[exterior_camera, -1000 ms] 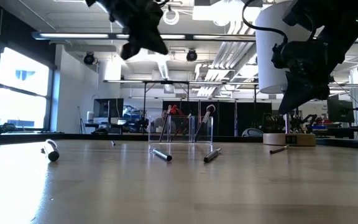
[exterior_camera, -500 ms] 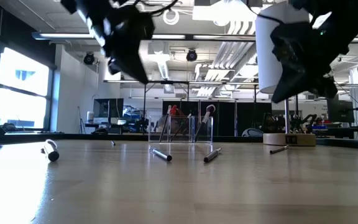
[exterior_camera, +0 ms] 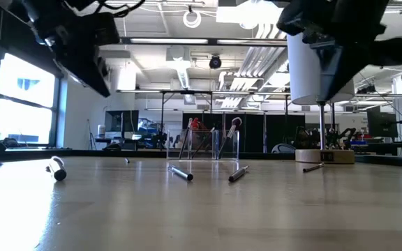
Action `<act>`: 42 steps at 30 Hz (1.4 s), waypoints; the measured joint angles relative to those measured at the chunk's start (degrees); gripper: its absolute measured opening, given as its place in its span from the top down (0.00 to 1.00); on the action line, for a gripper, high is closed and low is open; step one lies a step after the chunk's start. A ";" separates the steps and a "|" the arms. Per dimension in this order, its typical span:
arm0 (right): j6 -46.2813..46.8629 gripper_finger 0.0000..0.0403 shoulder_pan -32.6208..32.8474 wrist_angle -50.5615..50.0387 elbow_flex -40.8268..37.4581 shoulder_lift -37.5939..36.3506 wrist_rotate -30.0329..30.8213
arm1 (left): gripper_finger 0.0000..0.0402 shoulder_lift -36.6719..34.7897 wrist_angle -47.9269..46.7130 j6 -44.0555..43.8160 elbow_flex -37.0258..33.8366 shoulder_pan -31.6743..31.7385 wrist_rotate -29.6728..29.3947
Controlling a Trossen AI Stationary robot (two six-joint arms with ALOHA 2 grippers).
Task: Pick & Place Makeup Brushes
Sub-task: Put the black eyeshadow brush into the transparent organizer
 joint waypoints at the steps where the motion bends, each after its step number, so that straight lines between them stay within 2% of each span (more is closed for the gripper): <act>1: 3.24 1.00 0.77 -3.41 2.40 2.26 -1.76 | 1.00 -1.29 -1.26 1.08 -0.12 0.00 -0.01; 4: 12.45 1.00 3.21 -8.70 7.20 7.00 -7.72 | 1.00 -4.13 -1.73 4.55 -0.02 0.00 0.63; 10: 27.07 0.96 9.39 -8.49 9.09 11.74 -22.19 | 1.00 -6.66 -1.94 8.41 -0.02 -0.02 4.16; 14: 31.40 0.90 13.12 -8.58 9.11 13.42 -31.54 | 1.00 -6.62 -2.06 8.61 -0.02 0.00 5.35; 22: 36.99 0.78 19.54 -8.18 9.11 13.65 -40.72 | 1.00 -6.55 -2.05 8.29 -0.02 -0.02 6.91; 29: 37.57 0.72 21.62 -8.08 9.11 13.97 -39.83 | 1.00 -6.55 -1.93 6.48 -0.02 0.00 6.88; 40: 36.25 0.71 26.23 -5.71 9.06 16.89 -39.47 | 1.00 -6.53 -1.34 4.07 -0.02 -0.02 5.22; 42: 33.91 0.71 27.02 -5.58 9.06 16.89 -37.88 | 1.00 -6.53 -1.14 3.45 -0.02 -0.02 4.58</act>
